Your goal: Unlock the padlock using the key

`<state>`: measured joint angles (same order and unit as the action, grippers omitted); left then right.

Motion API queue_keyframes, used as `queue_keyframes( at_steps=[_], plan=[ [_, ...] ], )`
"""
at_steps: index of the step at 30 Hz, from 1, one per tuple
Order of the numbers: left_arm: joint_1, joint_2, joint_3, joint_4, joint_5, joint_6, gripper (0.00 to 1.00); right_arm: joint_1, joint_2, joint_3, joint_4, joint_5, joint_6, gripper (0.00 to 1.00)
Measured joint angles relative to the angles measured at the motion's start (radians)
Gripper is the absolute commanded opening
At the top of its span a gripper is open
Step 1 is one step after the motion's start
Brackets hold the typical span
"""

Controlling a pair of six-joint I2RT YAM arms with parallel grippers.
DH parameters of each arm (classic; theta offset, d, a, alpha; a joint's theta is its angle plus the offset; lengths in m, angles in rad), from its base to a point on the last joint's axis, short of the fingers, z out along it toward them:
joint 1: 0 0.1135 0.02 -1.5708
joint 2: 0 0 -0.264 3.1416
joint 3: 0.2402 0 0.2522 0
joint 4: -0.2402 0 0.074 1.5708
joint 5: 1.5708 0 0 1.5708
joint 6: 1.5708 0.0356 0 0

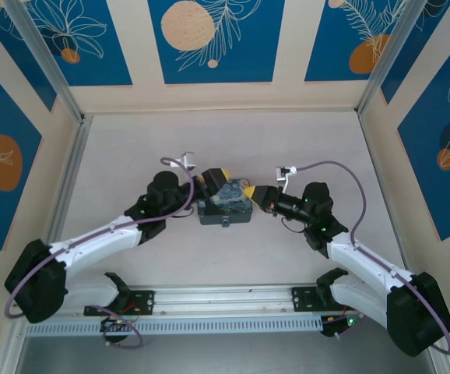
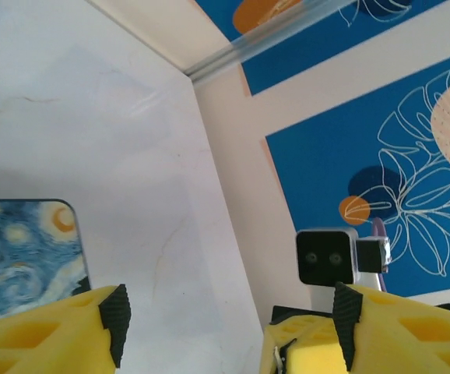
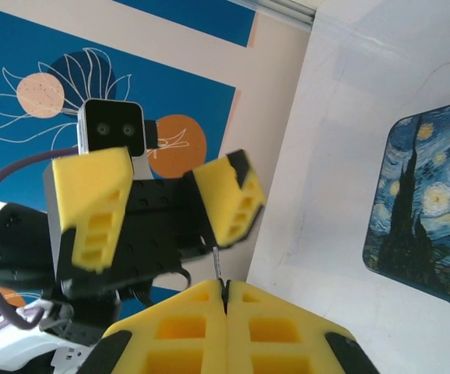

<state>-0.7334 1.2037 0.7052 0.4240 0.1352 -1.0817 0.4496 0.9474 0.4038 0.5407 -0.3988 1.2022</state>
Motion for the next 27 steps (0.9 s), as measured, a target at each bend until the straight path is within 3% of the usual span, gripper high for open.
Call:
queue_keyframes(
  at_steps=[5, 12, 27],
  plan=[
    [0.075, -0.009, 0.051, -0.154, 0.105, 0.017, 0.68, -0.022, -0.024, 0.000, -0.092, -0.048, -0.067, 0.00],
    [0.079, 0.145, 0.179, -0.266, 0.307, 0.027, 0.60, -0.021, 0.011, 0.009, -0.144, -0.074, -0.104, 0.00],
    [0.019, 0.228, 0.184, -0.214, 0.363, -0.051, 0.35, 0.016, 0.129, 0.041, -0.068, -0.070, -0.080, 0.00]
  ],
)
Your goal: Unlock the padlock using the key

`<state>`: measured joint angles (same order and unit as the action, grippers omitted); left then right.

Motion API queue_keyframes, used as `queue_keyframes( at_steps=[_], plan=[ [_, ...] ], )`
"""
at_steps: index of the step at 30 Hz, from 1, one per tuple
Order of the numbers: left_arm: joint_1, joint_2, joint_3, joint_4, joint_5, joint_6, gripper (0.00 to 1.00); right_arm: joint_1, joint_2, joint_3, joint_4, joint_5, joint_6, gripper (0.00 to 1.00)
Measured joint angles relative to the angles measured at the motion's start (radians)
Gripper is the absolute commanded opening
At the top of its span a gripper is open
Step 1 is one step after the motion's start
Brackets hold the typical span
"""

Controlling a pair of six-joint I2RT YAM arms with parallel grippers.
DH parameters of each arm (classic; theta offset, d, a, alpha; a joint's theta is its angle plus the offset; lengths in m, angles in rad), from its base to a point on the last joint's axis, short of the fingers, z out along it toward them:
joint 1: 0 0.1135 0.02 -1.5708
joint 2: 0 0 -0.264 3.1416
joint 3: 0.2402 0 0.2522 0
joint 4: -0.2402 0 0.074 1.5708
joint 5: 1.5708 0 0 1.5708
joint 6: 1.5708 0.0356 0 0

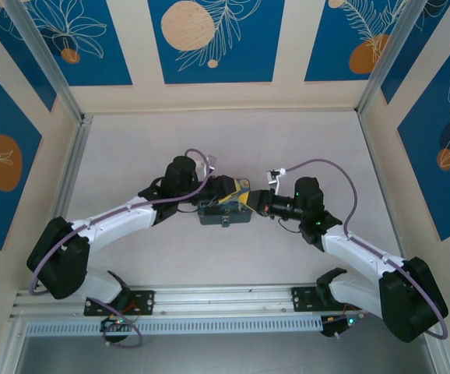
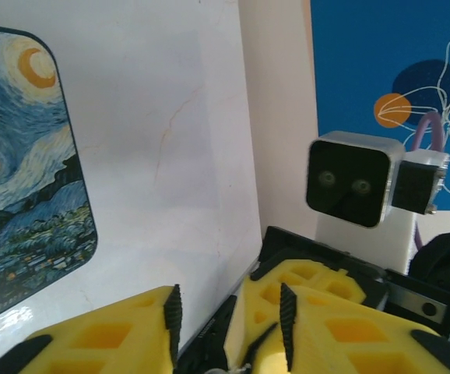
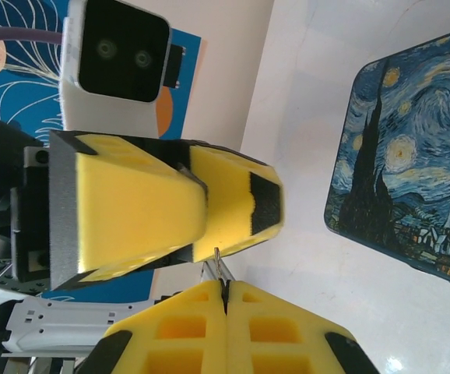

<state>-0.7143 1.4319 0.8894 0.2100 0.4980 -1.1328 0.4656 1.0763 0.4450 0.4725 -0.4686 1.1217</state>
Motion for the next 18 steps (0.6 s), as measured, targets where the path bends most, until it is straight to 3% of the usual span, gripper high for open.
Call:
queue_keyframes(
  at_steps=[6, 12, 18],
  plan=[
    [-0.002, 0.000, 0.000, 0.022, 0.000, -0.013, 0.31, 0.000, 0.017, 0.000, 0.035, 0.010, 0.016, 0.00],
    [-0.003, 0.000, -0.001, 0.011, -0.015, -0.026, 0.49, 0.000, 0.016, 0.003, 0.030, 0.022, 0.018, 0.00],
    [-0.004, -0.017, 0.000, -0.109, -0.089, -0.089, 0.50, 0.022, -0.055, 0.077, -0.192, 0.099, -0.109, 0.00]
  ],
)
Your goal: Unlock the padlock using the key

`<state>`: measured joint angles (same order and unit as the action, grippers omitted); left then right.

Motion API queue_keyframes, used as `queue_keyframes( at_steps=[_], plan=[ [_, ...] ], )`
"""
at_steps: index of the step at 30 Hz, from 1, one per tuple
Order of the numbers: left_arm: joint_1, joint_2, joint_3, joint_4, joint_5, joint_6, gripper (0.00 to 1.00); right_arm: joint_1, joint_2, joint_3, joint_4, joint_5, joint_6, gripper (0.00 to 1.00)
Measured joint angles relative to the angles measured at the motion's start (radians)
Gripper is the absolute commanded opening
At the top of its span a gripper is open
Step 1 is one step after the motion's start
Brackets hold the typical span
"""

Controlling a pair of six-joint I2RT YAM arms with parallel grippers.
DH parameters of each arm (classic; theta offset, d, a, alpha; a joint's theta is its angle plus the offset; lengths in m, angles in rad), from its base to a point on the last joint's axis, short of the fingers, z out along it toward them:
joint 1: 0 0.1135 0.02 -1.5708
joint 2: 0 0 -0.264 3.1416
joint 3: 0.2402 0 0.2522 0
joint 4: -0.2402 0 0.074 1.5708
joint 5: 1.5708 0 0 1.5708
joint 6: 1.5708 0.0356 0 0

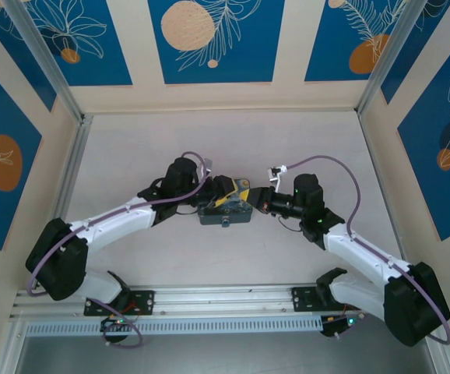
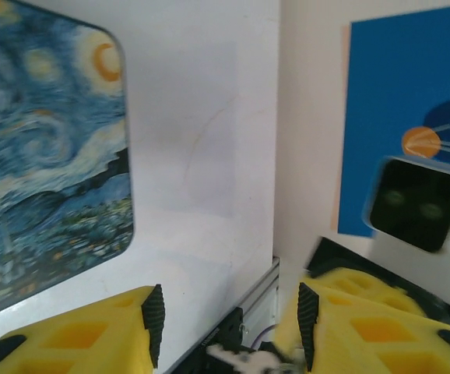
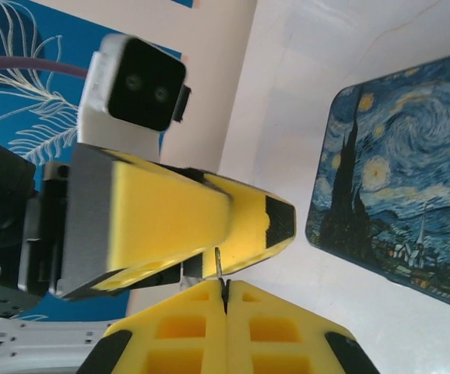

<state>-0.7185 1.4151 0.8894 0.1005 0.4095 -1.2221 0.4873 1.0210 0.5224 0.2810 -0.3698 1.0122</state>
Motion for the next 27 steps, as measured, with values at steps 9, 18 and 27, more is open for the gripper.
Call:
queue_keyframes(
  at_steps=[9, 18, 27],
  plan=[
    [0.000, -0.013, 0.109, -0.191, -0.056, -0.150, 0.50, 0.173, -0.068, 0.180, -0.340, 0.330, -0.368, 0.00],
    [0.000, 0.002, 0.185, -0.258, -0.055, -0.241, 0.48, 0.363, -0.034, 0.224, -0.454, 0.670, -0.595, 0.00],
    [-0.018, 0.033, 0.185, -0.277, -0.051, -0.277, 0.43, 0.444, -0.018, 0.231, -0.450, 0.866, -0.719, 0.00]
  ],
)
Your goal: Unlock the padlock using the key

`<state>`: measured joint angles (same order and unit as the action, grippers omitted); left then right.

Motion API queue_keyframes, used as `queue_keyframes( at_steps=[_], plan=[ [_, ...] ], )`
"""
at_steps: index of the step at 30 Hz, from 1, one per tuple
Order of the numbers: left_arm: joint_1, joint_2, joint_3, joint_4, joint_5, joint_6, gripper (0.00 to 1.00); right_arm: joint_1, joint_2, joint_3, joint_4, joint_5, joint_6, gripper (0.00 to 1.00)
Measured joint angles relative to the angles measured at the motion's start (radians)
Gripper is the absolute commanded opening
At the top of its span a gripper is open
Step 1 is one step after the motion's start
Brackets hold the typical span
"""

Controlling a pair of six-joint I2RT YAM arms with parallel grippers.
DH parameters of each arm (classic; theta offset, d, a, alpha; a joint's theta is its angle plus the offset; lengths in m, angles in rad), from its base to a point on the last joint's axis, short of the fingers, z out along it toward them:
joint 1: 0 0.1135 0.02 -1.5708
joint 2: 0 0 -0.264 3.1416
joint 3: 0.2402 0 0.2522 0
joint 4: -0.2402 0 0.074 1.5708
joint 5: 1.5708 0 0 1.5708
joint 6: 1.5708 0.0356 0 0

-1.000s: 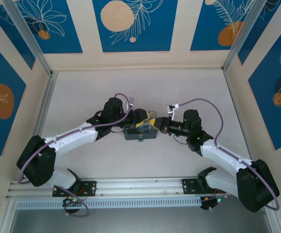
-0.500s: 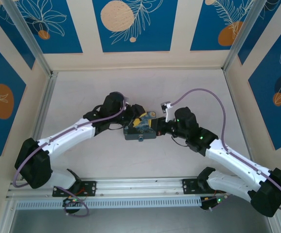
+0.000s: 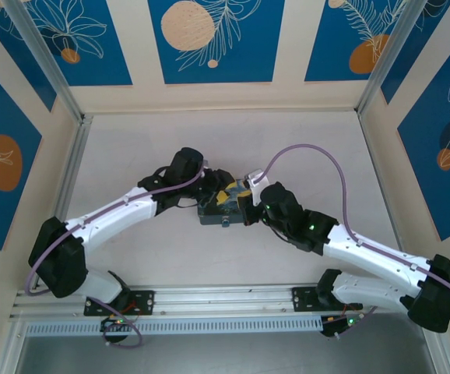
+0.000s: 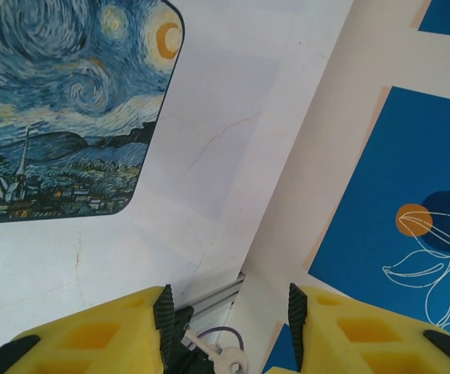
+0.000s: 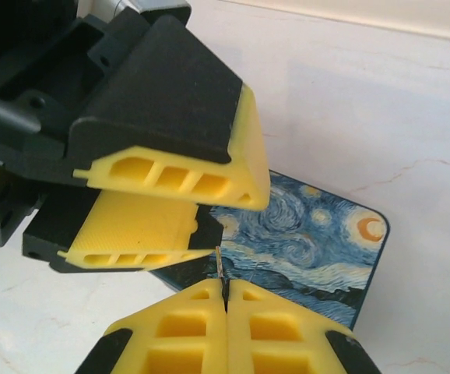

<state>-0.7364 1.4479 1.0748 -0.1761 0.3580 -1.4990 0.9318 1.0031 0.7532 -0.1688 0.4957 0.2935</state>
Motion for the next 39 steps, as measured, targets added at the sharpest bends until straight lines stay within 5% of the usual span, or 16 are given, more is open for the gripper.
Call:
queue_keyframes(
  at_steps=[17, 29, 32, 36, 39],
  plan=[
    [-0.017, 0.034, 0.014, 0.004, 0.005, -0.015, 0.30, 0.010, 0.071, 0.038, 0.014, 0.043, -0.064, 0.00],
    [-0.019, 0.041, 0.014, 0.016, 0.000, -0.018, 0.00, 0.011, 0.101, 0.043, 0.012, 0.043, -0.068, 0.00],
    [-0.018, 0.044, 0.015, 0.020, 0.000, -0.019, 0.00, 0.011, 0.101, 0.043, 0.010, 0.044, -0.067, 0.00],
    [-0.020, 0.051, 0.015, 0.026, 0.004, -0.008, 0.00, 0.004, 0.101, 0.044, -0.001, 0.039, -0.050, 0.41],
    [-0.019, 0.059, 0.015, 0.026, 0.001, 0.043, 0.00, -0.037, 0.074, 0.047, -0.025, 0.010, -0.002, 0.57]
  ],
)
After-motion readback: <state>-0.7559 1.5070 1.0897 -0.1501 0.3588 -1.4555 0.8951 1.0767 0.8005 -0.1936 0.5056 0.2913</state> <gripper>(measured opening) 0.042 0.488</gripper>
